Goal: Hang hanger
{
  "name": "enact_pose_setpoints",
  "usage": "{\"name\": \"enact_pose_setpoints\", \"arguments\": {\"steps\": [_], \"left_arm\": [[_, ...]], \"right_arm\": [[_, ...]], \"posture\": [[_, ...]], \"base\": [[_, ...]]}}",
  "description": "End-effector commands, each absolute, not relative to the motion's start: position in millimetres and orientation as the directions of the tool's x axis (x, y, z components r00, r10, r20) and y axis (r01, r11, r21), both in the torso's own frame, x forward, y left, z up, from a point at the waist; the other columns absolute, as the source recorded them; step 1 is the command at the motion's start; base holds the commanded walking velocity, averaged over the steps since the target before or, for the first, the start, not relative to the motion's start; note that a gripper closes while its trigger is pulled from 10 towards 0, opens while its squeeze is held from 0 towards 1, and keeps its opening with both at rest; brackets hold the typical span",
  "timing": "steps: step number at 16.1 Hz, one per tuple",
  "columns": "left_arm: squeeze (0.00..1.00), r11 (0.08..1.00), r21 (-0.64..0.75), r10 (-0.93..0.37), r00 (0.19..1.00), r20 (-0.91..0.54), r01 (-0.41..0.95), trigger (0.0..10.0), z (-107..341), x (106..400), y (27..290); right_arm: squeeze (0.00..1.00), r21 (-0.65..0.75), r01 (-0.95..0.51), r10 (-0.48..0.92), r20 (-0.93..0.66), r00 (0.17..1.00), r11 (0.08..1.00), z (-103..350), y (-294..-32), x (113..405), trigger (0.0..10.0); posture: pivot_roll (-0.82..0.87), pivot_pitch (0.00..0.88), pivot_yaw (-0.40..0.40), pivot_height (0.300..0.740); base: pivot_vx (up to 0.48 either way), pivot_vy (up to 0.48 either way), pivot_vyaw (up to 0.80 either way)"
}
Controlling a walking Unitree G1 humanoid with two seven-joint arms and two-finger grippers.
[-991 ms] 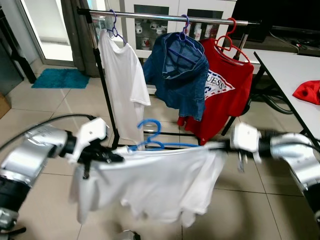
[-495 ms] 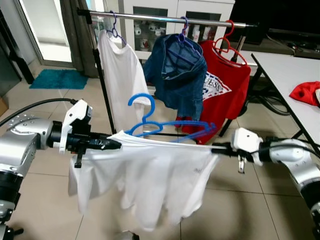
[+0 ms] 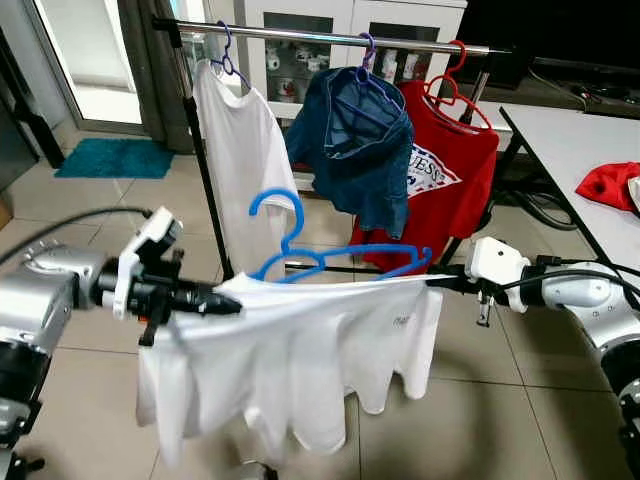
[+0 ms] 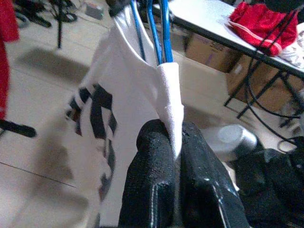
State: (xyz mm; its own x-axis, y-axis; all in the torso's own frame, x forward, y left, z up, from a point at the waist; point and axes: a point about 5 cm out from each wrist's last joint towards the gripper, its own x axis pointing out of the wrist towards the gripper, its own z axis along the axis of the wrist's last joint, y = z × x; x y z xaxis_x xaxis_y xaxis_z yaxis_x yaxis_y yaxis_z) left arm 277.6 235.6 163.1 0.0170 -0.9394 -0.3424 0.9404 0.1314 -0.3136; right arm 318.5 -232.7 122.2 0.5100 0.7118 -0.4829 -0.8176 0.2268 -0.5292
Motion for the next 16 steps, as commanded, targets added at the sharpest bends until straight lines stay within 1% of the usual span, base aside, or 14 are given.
{"name": "enact_pose_setpoints", "arguments": {"steps": [1,5,7,9,10,12,13,14,15,16], "left_arm": [[0.00,0.139,-0.350,-0.923,-0.008,-0.386,0.926,0.0,160.3,270.5,245.6],[0.00,0.139,-0.369,-0.880,-0.056,-0.471,0.919,0.0,149.7,268.6,243.9],[0.00,0.123,-0.381,-0.872,-0.083,-0.482,0.916,0.0,149.0,267.9,241.5],[0.00,0.095,-0.386,-0.846,-0.130,-0.517,0.918,0.0,145.5,266.5,235.6],[0.00,0.078,-0.372,-0.809,-0.159,-0.566,0.925,0.0,139.0,266.3,231.8],[0.00,0.077,-0.324,-0.761,-0.154,-0.630,0.943,0.0,131.4,271.3,228.1],[0.00,0.149,-0.101,-0.729,0.040,-0.683,0.984,0.0,130.1,291.1,221.9],[0.00,0.159,-0.060,-0.726,0.075,-0.683,0.985,0.0,130.9,294.4,220.7],[0.00,0.189,0.027,-0.755,0.163,-0.636,0.982,0.0,137.1,303.3,215.2],[0.00,0.160,0.076,-0.795,0.174,-0.581,0.984,0.0,145.7,305.4,208.4]], "right_arm": [[0.00,-0.555,-0.775,0.635,-0.489,0.597,0.302,132.2,-259.1,320.4,0.0],[0.00,-0.604,-0.724,0.592,-0.463,0.659,0.334,141.0,-260.9,329.9,0.0],[0.00,-0.619,-0.709,0.590,-0.447,0.673,0.339,143.7,-259.5,332.5,0.0],[0.00,-0.642,-0.686,0.583,-0.427,0.691,0.342,147.8,-257.0,336.5,0.0],[0.00,-0.660,-0.669,0.593,-0.401,0.699,0.342,152.0,-252.4,339.7,0.0],[0.00,-0.675,-0.658,0.632,-0.357,0.688,0.335,157.9,-242.4,342.6,0.0],[0.00,-0.692,-0.649,0.679,-0.312,0.665,0.317,163.1,-230.9,343.5,0.0],[0.00,-0.693,-0.648,0.686,-0.306,0.661,0.315,163.6,-229.4,343.4,0.0],[0.00,-0.694,-0.653,0.700,-0.304,0.646,0.302,162.4,-226.4,342.0,0.0],[0.00,-0.693,-0.670,0.714,-0.324,0.620,0.267,158.4,-223.1,338.9,0.0]], "posture": [[-0.08,0.007,-0.034,0.740],[-0.08,0.009,-0.032,0.740],[-0.08,0.009,-0.031,0.740],[-0.08,0.006,-0.029,0.740],[-0.08,0.005,-0.029,0.740],[-0.08,0.005,-0.029,0.740],[-0.08,0.005,-0.029,0.740],[-0.08,0.005,-0.029,0.740],[-0.08,0.003,-0.026,0.740],[-0.08,0.003,-0.024,0.740]], "base": [[0.000,0.000,0.00],[0.000,0.000,0.00],[0.000,0.000,0.00],[0.000,0.000,0.00],[0.000,0.000,0.00],[0.000,0.000,0.00],[0.000,0.000,0.00],[0.000,0.000,0.00],[0.000,0.000,0.00],[0.000,0.000,0.00]]}}
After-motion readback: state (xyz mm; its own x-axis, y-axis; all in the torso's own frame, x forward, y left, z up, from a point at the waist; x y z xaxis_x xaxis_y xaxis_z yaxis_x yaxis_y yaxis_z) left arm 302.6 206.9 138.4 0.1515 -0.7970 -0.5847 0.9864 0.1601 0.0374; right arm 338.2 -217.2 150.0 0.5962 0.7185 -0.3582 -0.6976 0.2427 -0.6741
